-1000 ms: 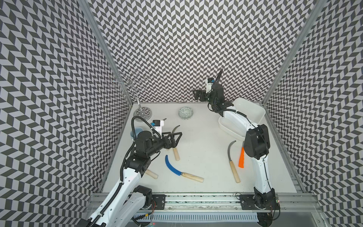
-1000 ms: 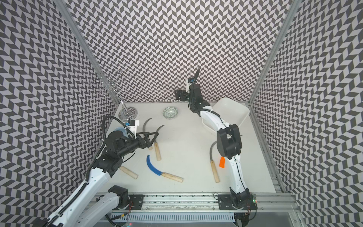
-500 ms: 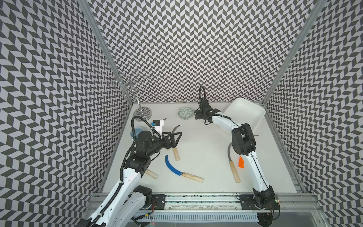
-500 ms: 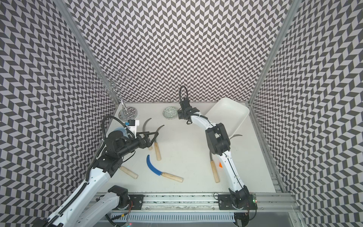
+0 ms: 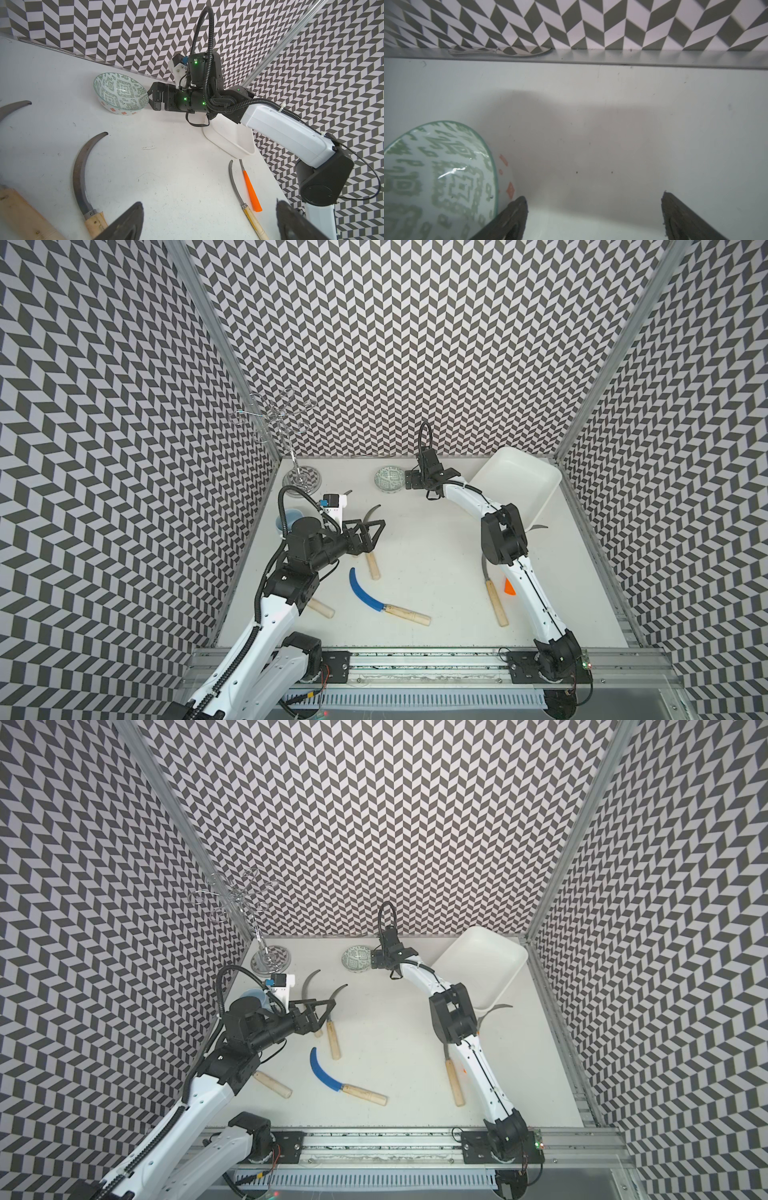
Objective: Put small sickles into storage boxes
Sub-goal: Move the distractor to the center of the board.
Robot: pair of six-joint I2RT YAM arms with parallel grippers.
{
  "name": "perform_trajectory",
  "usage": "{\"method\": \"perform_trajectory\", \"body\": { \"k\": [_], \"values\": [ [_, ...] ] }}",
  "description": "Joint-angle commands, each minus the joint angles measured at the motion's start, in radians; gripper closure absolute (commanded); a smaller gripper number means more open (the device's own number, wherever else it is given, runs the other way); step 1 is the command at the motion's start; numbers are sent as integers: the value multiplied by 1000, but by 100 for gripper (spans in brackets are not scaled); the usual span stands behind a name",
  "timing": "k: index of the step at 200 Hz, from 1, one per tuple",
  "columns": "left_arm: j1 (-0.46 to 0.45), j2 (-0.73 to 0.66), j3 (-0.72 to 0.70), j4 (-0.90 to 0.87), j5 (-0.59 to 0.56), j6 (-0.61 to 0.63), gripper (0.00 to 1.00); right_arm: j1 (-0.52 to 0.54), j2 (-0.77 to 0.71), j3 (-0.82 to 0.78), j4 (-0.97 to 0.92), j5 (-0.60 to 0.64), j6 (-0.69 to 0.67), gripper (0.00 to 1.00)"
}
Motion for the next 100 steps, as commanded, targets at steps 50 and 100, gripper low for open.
{"method": "perform_trajectory", "body": {
  "k": [50,100],
  "values": [
    [-3,5,-10,30,-1,7,0,66,27,29,286,-293,105,0],
    [-1,-3,-7,24,-4,11,1,-3,-174,-117,300,-98,56,0]
  ]
}}
